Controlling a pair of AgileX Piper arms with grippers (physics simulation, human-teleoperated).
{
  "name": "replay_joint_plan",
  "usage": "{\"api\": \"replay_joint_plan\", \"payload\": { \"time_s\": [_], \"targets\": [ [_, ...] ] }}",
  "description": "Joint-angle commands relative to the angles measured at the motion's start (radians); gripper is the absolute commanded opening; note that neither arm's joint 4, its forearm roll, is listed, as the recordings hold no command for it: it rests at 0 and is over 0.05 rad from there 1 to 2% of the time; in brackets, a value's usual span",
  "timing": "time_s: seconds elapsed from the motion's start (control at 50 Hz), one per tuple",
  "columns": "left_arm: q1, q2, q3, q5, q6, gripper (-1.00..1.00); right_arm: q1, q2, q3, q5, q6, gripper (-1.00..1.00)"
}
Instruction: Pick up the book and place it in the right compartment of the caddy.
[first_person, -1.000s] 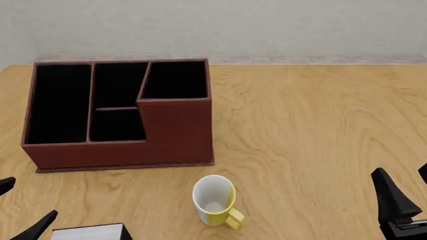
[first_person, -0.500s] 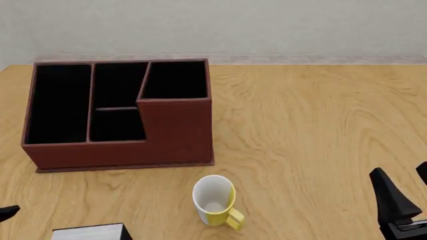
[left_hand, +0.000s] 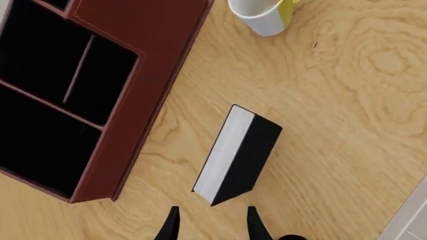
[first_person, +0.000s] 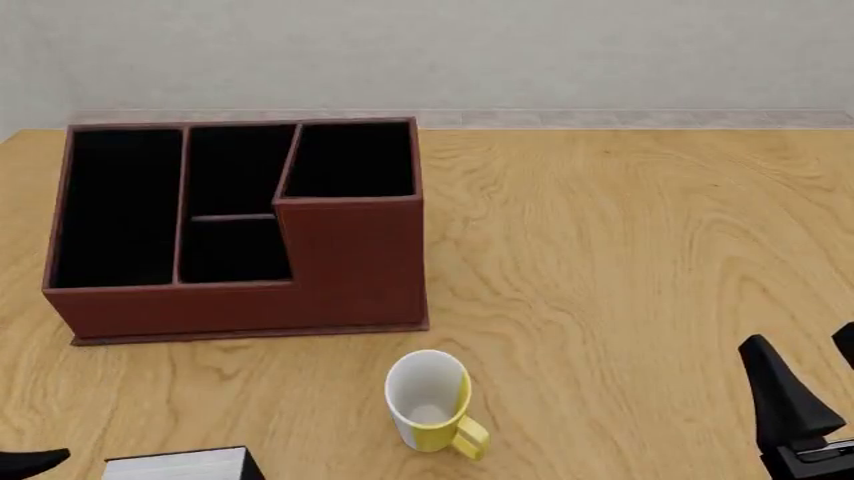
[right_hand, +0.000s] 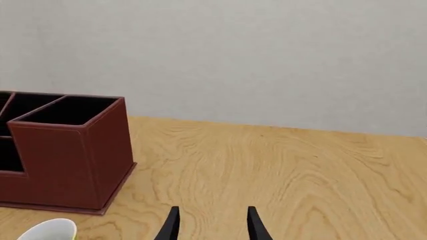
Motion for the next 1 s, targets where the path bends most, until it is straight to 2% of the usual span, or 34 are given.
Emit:
{"api": "replay_joint_plan", "payload": {
  "time_s": [0.02, 0.32, 0.4, 0.6, 0.68, 1.0],
  "targets": [
    [0.008, 0.053, 0.006, -0.027, 0.043, 1.0, -0.004, 0.0, -0.002, 0.004, -0.004, 1.0],
    [0.014, 0.186, 0.011, -0.143, 0.08, 1.0, -0.014, 0.0, -0.016, 0.018, -0.014, 1.0],
    [0.002, 0.206, 0.006, -0.162, 0.066, 1.0, -0.02, 0.0, -0.018, 0.019, -0.015, 1.0],
    [-0.008, 0.248, 0.069, -0.239, 0.055, 1.0, -0.021, 0.0, -0.03, 0.03, -0.021, 1.0],
    [-0.026, 0.267, 0.089, -0.278, 0.03, 1.0, -0.025, 0.0, -0.032, 0.033, -0.023, 1.0],
    [-0.063, 0.293, 0.136, -0.34, 0.003, 1.0, -0.031, 0.0, -0.034, 0.036, -0.028, 1.0]
  ]
}}
